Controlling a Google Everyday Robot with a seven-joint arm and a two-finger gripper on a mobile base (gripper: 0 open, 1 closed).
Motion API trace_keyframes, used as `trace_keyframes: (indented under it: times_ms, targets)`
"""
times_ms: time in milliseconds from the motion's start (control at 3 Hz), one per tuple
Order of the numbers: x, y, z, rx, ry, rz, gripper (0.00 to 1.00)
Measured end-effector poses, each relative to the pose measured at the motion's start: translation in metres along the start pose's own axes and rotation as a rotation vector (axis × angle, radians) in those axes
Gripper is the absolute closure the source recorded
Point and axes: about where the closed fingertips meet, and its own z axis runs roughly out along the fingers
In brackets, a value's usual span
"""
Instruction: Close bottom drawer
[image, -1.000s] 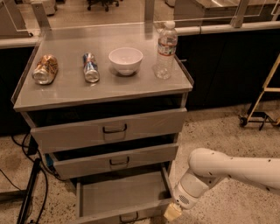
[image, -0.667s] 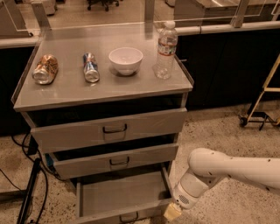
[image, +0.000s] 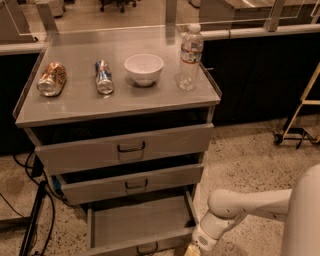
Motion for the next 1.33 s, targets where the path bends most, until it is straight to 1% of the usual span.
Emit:
trace_keyframes:
  times_ms: [333, 667, 1000, 1333]
  targets:
    - [0.006, -0.016, 0.029, -0.051, -0.009, 0.025, 1.00]
    - [0.007, -0.016, 0.034, -0.060, -0.008, 0.029, 1.00]
    - [0.010, -0.033, 0.051, -0.053, 0.003, 0.070, 1.00]
    - [0.016, -0.058, 0.072, 0.005, 0.022, 0.126, 1.00]
